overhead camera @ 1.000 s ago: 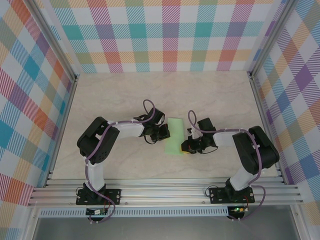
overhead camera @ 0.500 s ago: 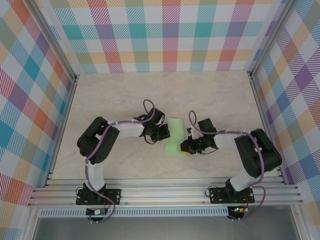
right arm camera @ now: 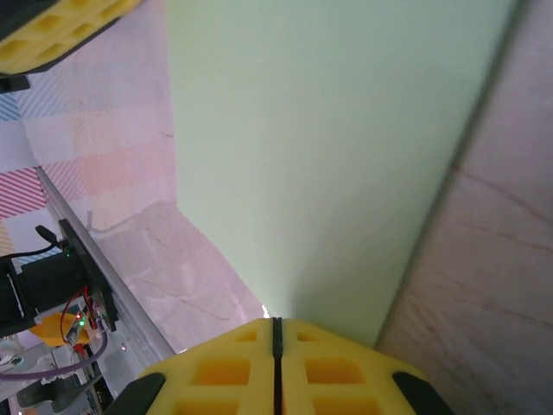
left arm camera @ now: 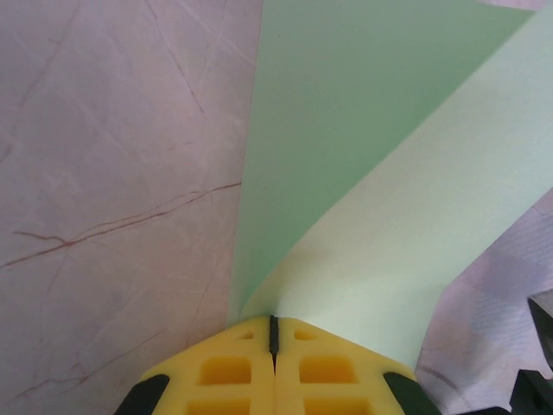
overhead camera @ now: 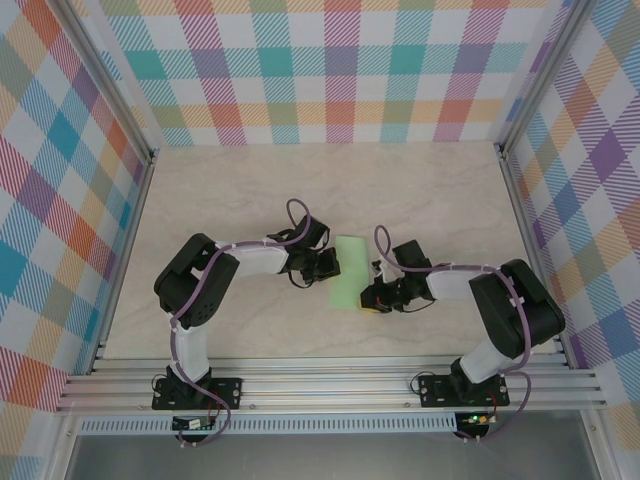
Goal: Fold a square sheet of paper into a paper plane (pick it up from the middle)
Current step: Fold the square sheet of paper in half at the center of the table.
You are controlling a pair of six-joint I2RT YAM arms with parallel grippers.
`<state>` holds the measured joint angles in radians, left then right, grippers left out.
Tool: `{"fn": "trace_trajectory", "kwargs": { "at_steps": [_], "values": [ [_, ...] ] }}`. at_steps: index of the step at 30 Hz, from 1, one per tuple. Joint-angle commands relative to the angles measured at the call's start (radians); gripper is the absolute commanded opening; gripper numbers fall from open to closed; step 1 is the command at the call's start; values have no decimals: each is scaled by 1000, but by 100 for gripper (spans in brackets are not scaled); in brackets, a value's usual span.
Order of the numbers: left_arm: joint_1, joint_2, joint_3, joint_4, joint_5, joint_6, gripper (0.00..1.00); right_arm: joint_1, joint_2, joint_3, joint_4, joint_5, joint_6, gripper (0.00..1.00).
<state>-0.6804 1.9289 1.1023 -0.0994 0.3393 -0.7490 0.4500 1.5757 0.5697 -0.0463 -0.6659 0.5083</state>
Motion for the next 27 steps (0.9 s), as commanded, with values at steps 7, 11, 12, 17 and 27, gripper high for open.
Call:
{"fn": "trace_trajectory", "kwargs": {
  "at_steps": [7,11,12,17,27],
  "values": [
    [-16,45,-22,-62,1,18,0,8,53,8,-1,37,-18,8],
    [-16,45,-20,-60,3,20,0,8,49,-6,-17,47,-15,7],
    [-16,46,-19,-60,4,19,0,8,37,-5,-22,42,-13,7],
    [-16,43,-19,-69,3,29,0,-6,-76,69,-83,55,-5,5],
    [-16,53,-25,-66,3,29,0,-128,117,275,-35,-12,-28,5]
  ]
}}
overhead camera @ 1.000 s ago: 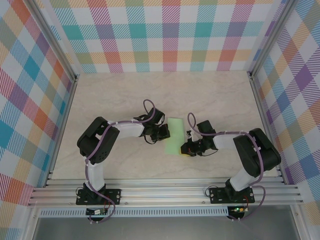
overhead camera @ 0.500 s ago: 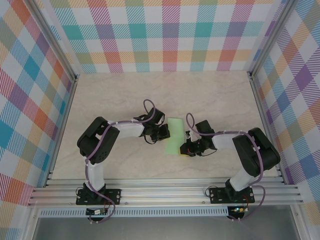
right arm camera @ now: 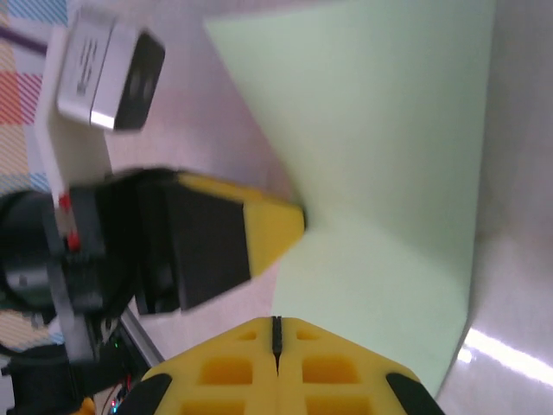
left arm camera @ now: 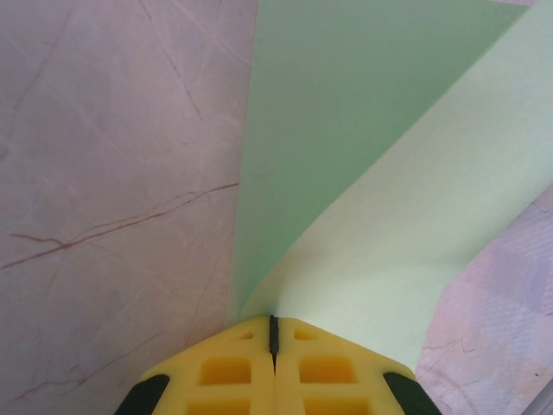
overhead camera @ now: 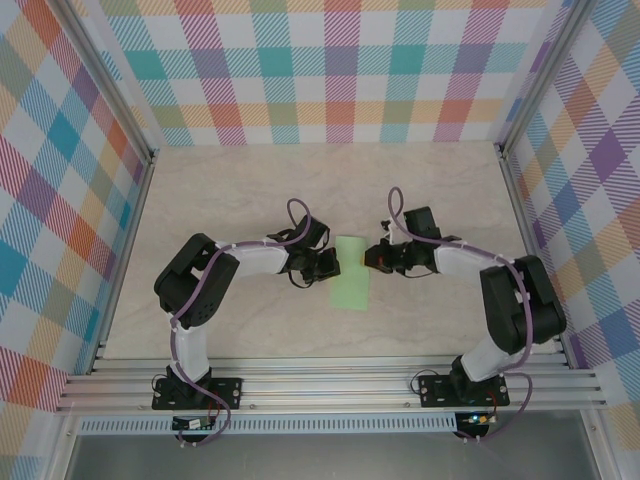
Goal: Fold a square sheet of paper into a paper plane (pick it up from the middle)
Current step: Fold the square sheet of paper in half at the center of the table.
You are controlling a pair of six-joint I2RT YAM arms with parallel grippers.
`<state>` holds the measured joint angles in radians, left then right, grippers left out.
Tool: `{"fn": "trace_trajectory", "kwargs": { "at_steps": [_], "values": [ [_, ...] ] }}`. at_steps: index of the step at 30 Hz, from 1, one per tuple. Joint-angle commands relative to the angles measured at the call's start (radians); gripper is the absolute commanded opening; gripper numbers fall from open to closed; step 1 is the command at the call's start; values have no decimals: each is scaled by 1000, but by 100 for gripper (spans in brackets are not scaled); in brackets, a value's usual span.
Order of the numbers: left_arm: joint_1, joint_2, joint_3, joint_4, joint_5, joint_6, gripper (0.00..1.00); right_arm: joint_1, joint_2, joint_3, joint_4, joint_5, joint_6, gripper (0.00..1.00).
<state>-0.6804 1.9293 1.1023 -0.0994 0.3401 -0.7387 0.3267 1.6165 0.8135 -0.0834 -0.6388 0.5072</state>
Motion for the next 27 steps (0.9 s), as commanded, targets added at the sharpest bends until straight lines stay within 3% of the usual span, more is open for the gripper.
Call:
{"fn": "trace_trajectory", "kwargs": {
  "at_steps": [1,17,27],
  "values": [
    [-16,54,-24,-66,3,19,0,-8,103,47,6,-41,-32,4],
    [-16,60,-32,-66,0,21,0,-34,270,27,23,8,-96,5],
    [-16,59,-31,-73,-1,24,0,-34,176,157,-121,5,-119,6]
  ]
}}
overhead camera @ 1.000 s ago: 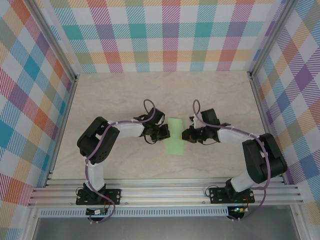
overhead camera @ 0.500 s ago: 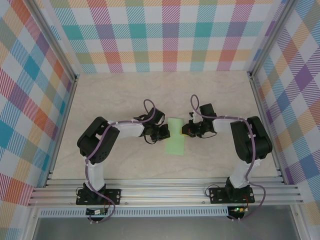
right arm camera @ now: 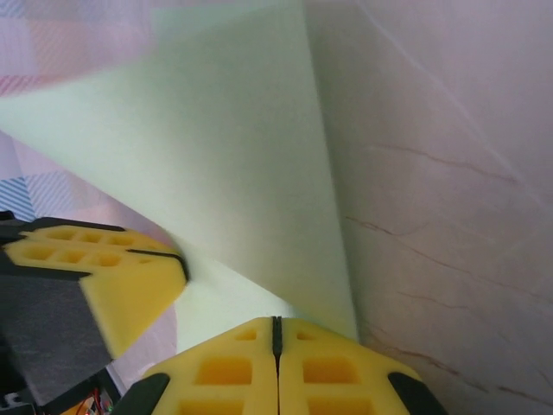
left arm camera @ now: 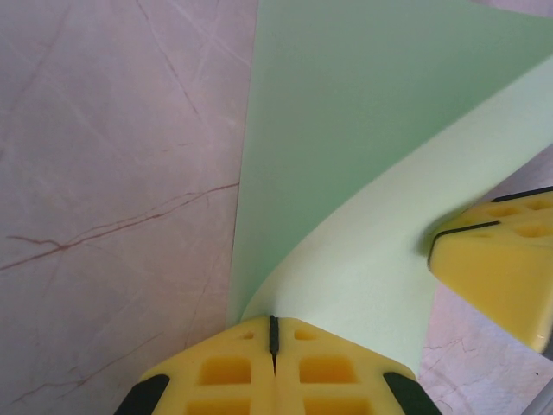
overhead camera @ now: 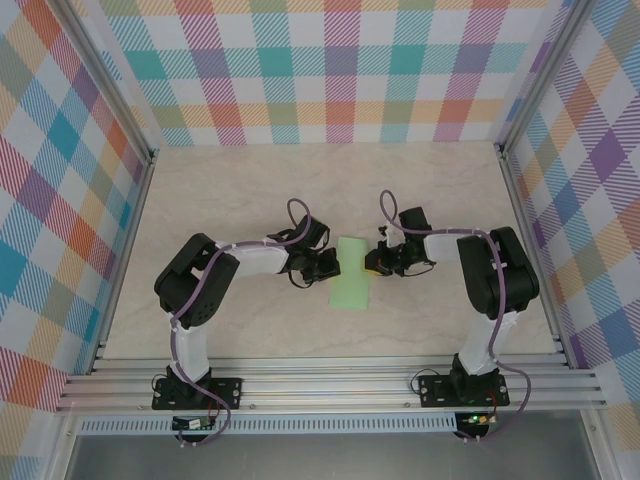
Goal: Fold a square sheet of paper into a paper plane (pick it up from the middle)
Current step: Fold the square sheet of paper in half at the center of the table.
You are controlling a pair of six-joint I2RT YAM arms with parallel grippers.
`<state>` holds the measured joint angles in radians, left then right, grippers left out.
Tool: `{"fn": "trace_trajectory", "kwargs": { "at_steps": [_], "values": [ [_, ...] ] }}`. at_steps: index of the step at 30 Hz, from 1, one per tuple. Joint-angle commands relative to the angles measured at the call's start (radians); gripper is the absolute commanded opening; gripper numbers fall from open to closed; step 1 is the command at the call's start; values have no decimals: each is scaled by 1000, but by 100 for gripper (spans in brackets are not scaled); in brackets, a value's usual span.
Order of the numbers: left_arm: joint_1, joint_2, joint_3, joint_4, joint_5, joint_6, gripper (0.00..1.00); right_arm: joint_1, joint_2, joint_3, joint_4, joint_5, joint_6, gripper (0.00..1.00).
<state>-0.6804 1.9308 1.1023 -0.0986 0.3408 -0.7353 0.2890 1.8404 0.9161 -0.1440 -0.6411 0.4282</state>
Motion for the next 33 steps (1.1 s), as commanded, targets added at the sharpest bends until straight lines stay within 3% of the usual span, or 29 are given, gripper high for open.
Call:
{"fn": "trace_trajectory", "kwargs": {
  "at_steps": [1,15,24,33],
  "values": [
    [-16,57,-31,-73,-2,19,0,5,-43,69,-68,12,-45,6],
    [-16,52,-36,-78,-2,21,0,-1,99,63,-24,28,-41,5],
    [-16,48,-39,-80,-4,23,0,-18,39,154,-97,-16,-37,6],
    [-16,47,-35,-85,-5,24,0,-32,106,190,-104,-31,-48,6]
  ]
}}
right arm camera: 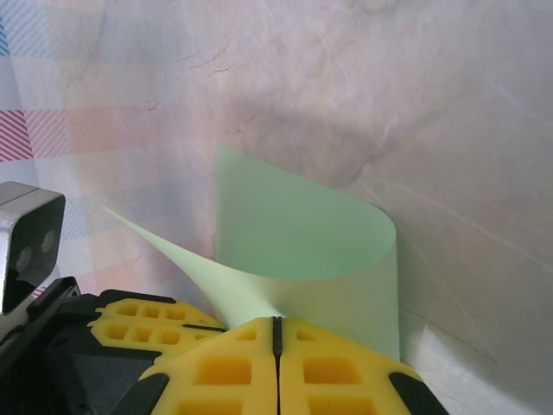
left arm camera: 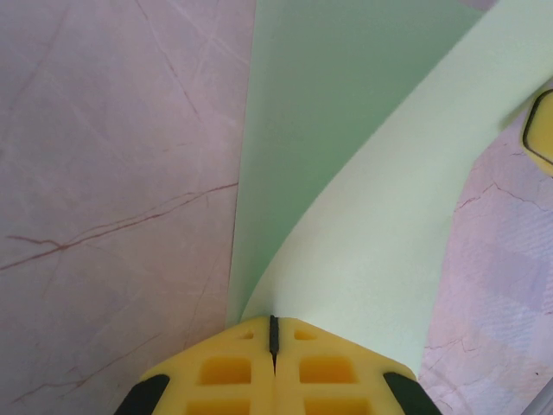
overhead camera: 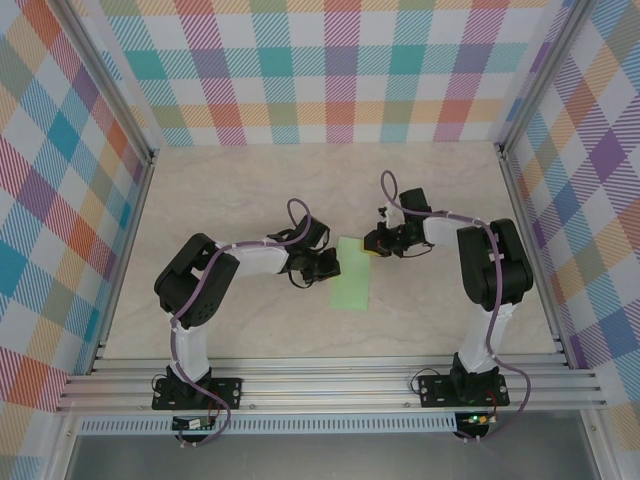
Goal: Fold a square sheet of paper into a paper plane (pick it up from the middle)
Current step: Fold the square sheet of paper in half at the center of the table.
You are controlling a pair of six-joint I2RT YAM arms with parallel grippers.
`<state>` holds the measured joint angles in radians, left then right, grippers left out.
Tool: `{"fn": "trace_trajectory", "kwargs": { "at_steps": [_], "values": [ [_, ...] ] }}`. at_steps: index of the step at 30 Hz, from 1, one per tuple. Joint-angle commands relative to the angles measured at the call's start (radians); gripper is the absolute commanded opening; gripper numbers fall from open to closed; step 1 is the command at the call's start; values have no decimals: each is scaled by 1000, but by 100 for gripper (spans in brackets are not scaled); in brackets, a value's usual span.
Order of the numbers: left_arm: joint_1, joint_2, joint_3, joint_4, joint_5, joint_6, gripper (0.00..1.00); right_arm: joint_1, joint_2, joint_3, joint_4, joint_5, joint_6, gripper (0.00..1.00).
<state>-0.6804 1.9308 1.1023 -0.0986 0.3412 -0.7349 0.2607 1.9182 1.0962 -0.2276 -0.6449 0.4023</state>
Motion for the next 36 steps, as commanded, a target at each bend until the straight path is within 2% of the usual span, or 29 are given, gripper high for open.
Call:
{"fn": "trace_trajectory", "kwargs": {
  "at_steps": [1,8,20,36],
  "values": [
    [-16,46,-35,-84,-5,23,0,-5,35,10,-21,-24,-23,6],
    [-16,46,-36,-85,-6,27,0,-5,88,16,-49,46,-25,5],
    [-16,49,-33,-90,-5,30,0,-8,38,135,-165,31,-37,6],
    [-16,52,-24,-95,-4,31,0,-9,157,179,-164,59,-30,5]
  ]
}}
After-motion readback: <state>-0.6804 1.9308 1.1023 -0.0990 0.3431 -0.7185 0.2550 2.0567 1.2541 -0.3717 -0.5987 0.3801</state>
